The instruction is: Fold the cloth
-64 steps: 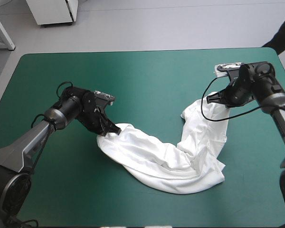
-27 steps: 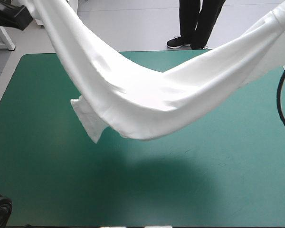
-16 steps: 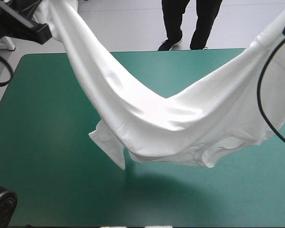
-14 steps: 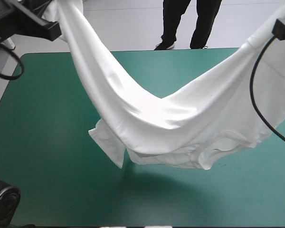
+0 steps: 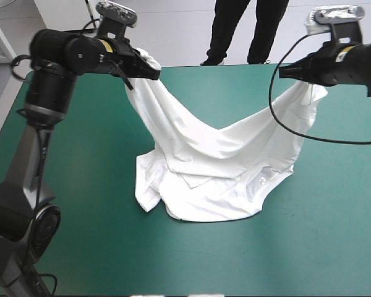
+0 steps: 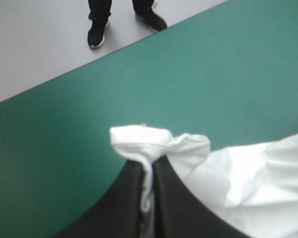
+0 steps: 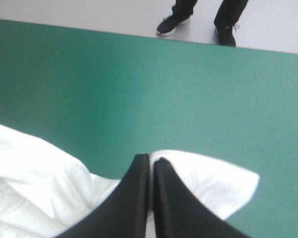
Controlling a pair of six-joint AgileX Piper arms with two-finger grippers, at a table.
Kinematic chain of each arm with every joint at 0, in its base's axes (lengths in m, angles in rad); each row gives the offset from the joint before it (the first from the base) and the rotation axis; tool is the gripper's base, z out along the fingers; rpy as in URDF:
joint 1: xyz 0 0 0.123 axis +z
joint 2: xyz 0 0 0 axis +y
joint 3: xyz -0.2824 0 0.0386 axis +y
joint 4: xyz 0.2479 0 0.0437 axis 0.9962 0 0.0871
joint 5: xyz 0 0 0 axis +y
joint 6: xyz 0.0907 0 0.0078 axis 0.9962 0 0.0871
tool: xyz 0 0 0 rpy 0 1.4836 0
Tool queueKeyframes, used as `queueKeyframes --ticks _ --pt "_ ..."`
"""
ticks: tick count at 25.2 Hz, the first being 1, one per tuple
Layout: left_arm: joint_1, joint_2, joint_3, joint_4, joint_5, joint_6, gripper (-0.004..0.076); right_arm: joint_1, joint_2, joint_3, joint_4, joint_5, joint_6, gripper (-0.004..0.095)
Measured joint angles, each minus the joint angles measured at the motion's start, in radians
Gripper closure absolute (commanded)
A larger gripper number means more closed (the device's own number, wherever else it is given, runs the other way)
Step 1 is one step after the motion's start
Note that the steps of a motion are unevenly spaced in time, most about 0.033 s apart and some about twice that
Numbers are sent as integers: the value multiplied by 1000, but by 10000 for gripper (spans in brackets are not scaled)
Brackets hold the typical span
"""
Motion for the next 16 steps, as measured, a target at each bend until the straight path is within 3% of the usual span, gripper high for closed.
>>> queueKeyframes --ticks 10,16 --pt "11 238 45 140 -167 -60 746 -8 308 25 -15 -191 5 925" --pt "104 404 46 144 -294 -150 746 -88 493 25 -18 -341 20 925"
